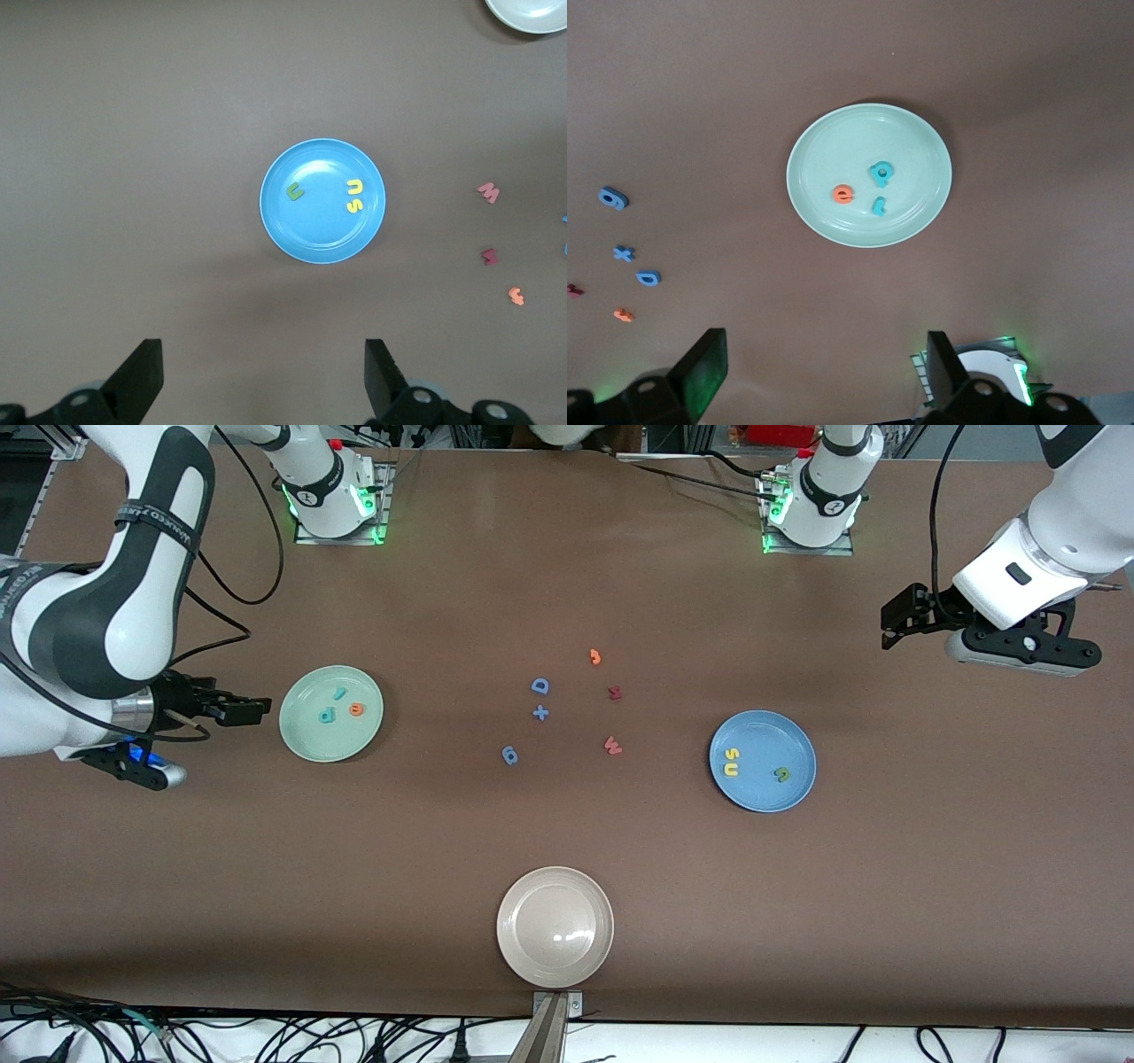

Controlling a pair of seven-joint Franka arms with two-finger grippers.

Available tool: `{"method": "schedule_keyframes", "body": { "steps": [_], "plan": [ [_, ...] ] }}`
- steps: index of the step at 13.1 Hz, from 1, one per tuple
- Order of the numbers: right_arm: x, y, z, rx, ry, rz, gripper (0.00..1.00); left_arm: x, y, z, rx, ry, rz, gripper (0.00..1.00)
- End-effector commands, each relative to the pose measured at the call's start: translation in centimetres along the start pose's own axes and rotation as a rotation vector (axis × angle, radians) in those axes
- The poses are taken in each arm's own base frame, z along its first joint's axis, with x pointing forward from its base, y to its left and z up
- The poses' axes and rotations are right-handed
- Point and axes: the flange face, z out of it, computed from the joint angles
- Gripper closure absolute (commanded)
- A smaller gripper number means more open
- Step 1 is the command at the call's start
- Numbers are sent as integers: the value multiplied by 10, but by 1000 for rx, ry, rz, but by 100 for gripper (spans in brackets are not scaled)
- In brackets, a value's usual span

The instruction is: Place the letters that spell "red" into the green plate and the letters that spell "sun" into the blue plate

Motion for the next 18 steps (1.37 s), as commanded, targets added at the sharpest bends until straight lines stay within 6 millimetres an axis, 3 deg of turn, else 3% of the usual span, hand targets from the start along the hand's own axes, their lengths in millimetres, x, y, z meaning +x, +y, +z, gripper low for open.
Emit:
{"method": "schedule_keyframes", "body": {
  "steps": [1,6,10,16,18],
  "plan": [
    [4,6,-17,-18,-14,-48,1,1,0,-5,26,2,0,0],
    [8,24,-23,-59,-27,-122,1,1,0,-5,26,2,2,0],
    [-1,31,-35,-111,74,-197,1,1,-1,-5,25,2,0,0],
    [-29,48,-11,-115,279,-250,1,1,-1,-6,27,2,2,0],
    [-38,41,-9,-131,351,-282,1,1,-1,-5,26,0,0,0]
  ]
}}
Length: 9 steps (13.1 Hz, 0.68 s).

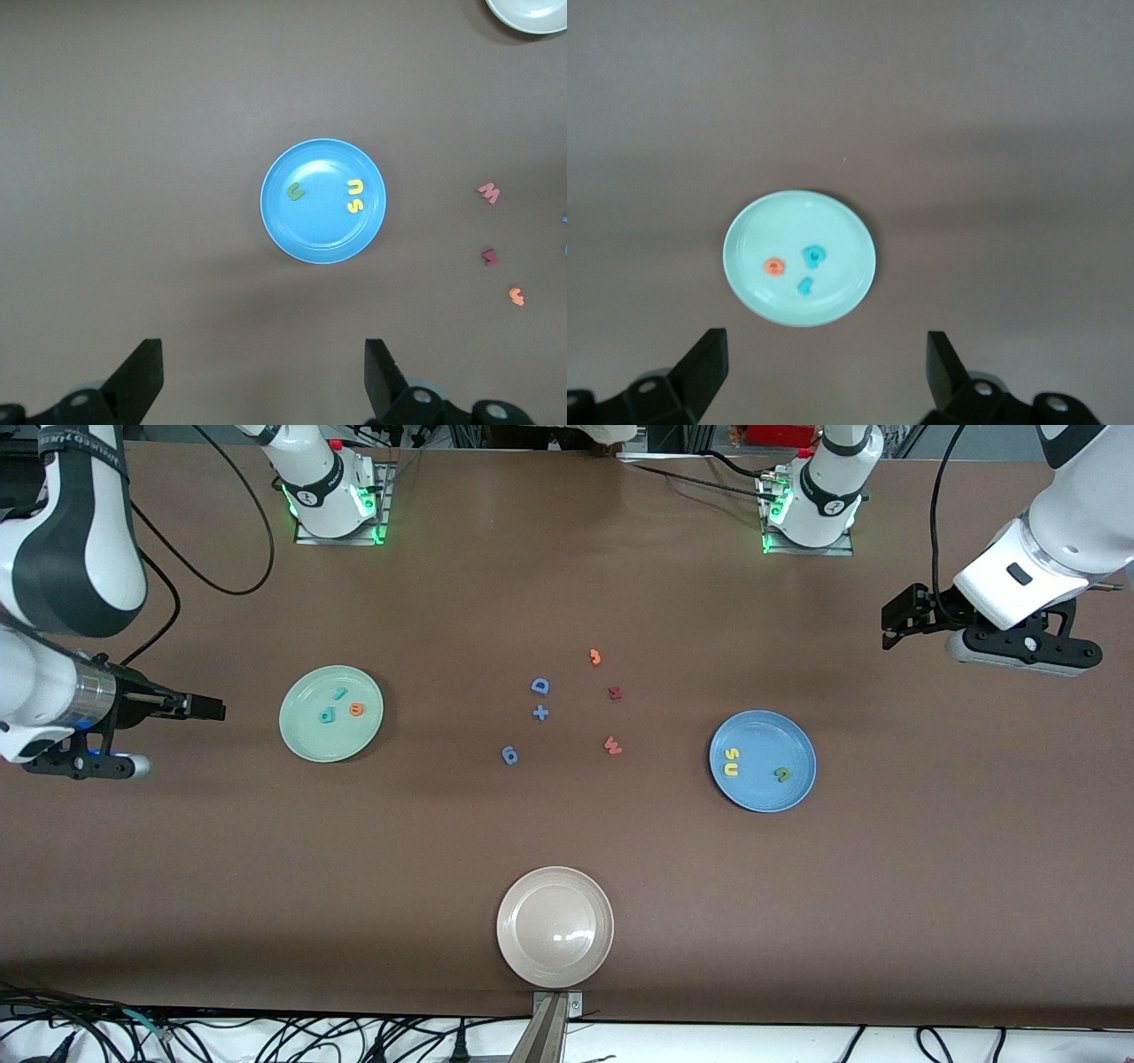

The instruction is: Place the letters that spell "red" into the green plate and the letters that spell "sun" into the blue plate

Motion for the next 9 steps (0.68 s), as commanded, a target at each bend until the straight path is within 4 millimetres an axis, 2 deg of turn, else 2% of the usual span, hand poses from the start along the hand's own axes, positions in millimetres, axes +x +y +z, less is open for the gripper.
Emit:
{"method": "schedule_keyframes", "body": {
  "steps": [1,4,6,9],
  "plan": [
    [-25,-8,-6,-54,93,-58,1,2,0,-4,26,-1,1,0],
    [-26,-16,-26,-75,157,-65,1,1,0,-5,26,0,1,0],
    [-24,-23,-49,-63,196,-59,1,1,0,-5,26,0,3,0],
    [-26,-21,-59,-57,197,-37,1,1,0,-5,26,0,1,0]
  ]
}}
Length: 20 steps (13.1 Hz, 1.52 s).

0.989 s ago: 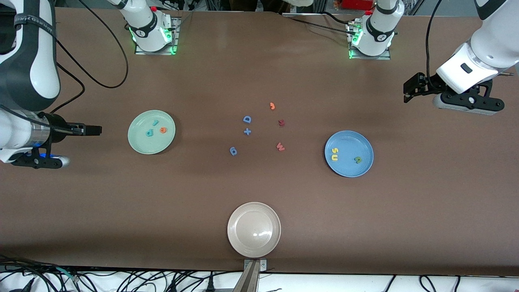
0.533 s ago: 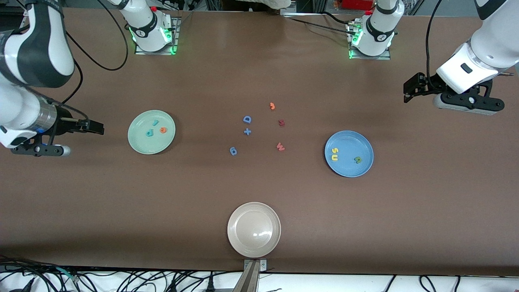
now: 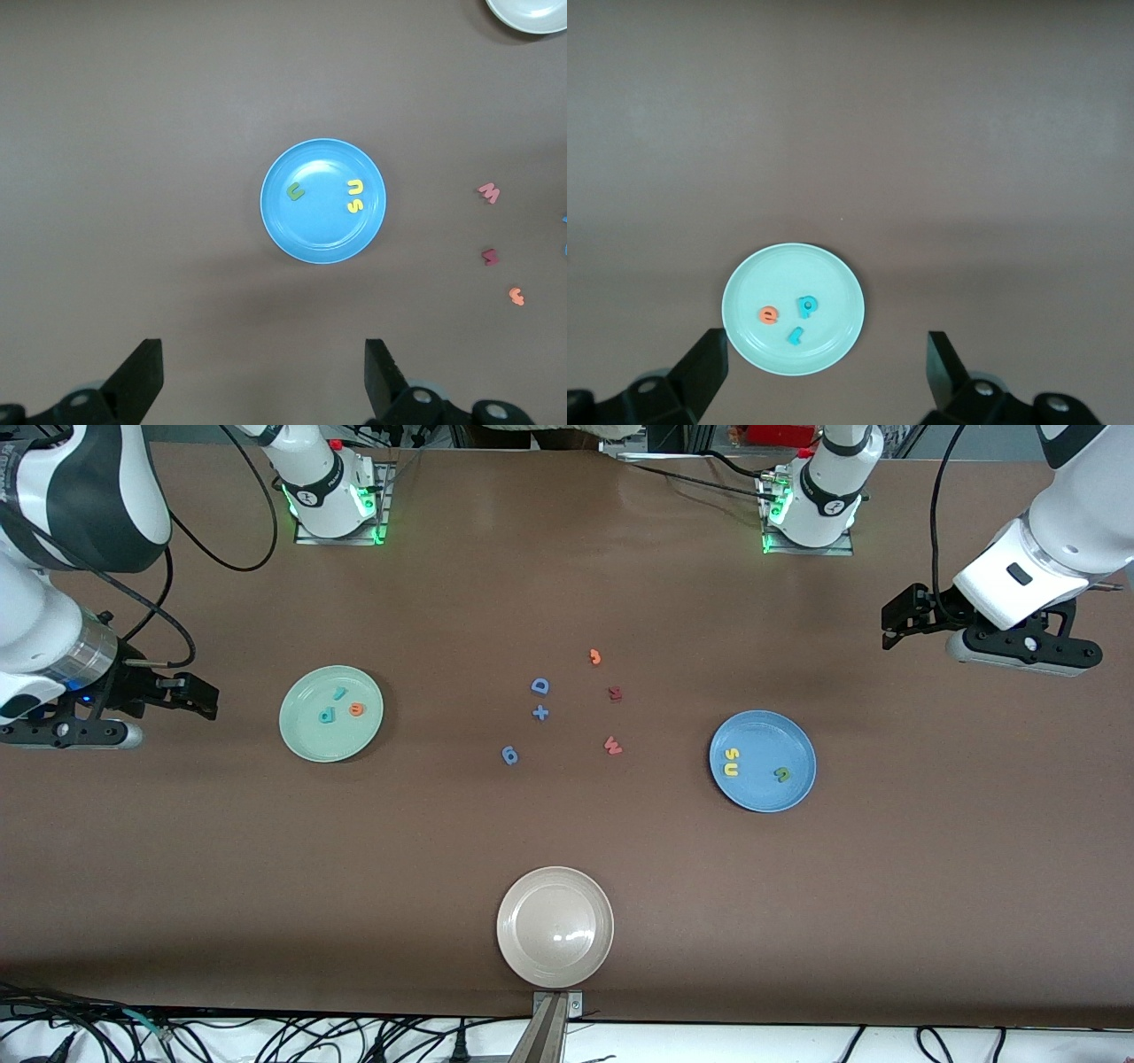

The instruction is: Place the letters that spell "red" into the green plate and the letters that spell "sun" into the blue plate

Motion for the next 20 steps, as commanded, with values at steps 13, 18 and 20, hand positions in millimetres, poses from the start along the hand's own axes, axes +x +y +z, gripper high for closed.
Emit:
{"method": "schedule_keyframes", "body": {
  "steps": [13,18,20],
  "plan": [
    [-14,-4,-24,85,-35,61,0,1,0,-5,26,0,3,0],
    [-18,-6,-24,89,-60,67,0,1,-1,-5,26,0,3,0],
    [-18,-5,-24,85,-61,65,0,1,-1,-5,26,-2,3,0]
  ]
}}
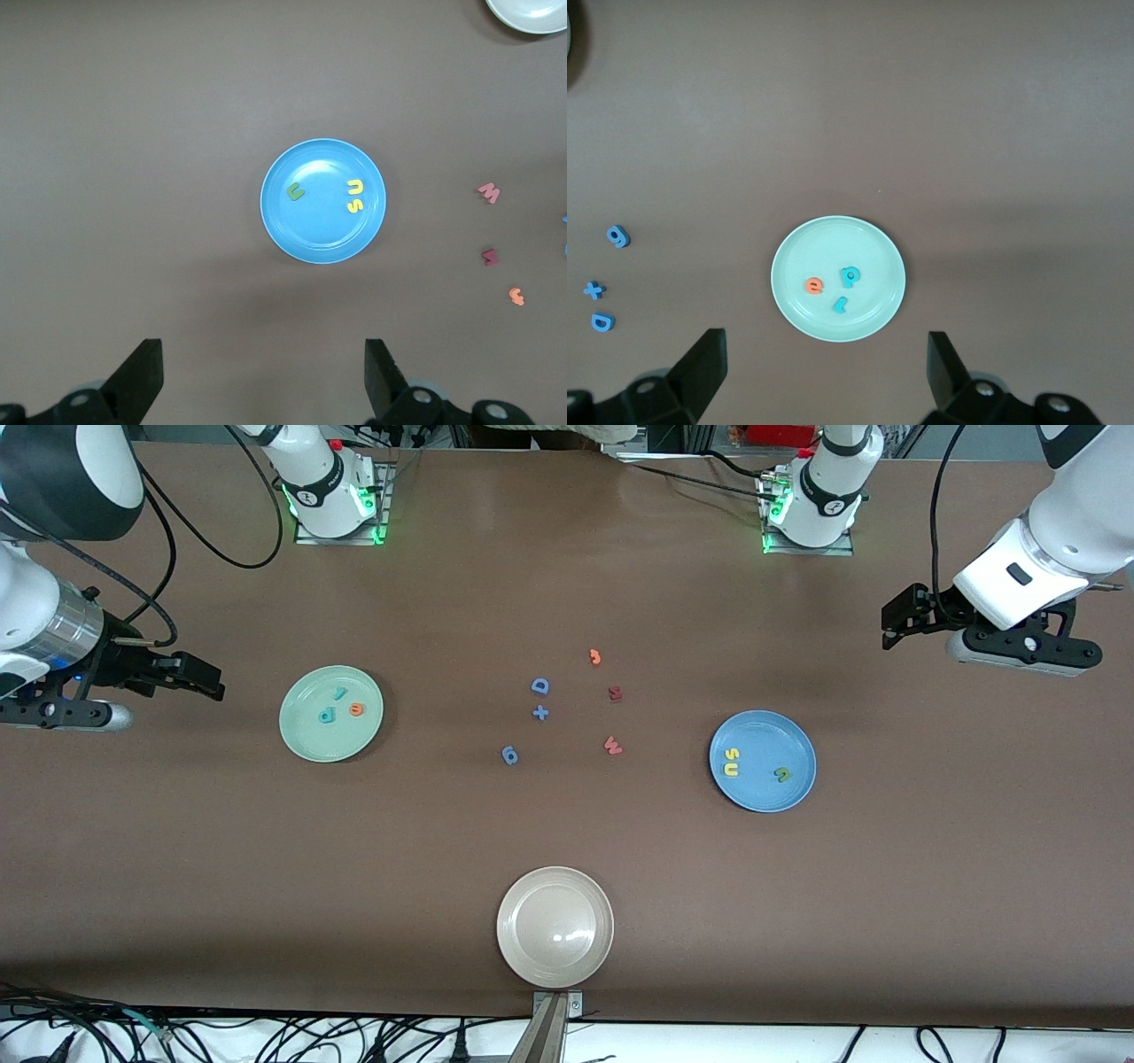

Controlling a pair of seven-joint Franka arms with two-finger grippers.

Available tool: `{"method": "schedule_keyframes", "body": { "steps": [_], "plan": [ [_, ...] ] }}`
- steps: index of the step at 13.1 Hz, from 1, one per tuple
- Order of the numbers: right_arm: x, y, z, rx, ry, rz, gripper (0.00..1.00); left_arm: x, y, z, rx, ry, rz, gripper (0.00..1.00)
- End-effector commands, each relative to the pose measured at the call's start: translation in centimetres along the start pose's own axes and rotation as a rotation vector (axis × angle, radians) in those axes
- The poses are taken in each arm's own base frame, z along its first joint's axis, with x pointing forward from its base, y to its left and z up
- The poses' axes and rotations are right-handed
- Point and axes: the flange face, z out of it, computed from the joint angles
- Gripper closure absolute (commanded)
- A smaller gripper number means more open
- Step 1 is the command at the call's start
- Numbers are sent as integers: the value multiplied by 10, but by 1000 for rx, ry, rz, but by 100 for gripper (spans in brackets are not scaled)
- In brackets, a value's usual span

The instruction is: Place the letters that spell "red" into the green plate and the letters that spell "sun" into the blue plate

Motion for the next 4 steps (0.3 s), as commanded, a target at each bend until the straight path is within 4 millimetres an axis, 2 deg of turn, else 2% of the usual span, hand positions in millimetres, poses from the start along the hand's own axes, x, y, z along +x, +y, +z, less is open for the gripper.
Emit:
{"method": "schedule_keyframes", "body": {
  "steps": [1,4],
  "plan": [
    [-5,-1,-5,-9,-6,7,0,1,-2,-6,27,0,3,0],
    [-5,-2,-5,-6,-6,8,0,1,-4,-5,26,-2,-2,0]
  ]
}}
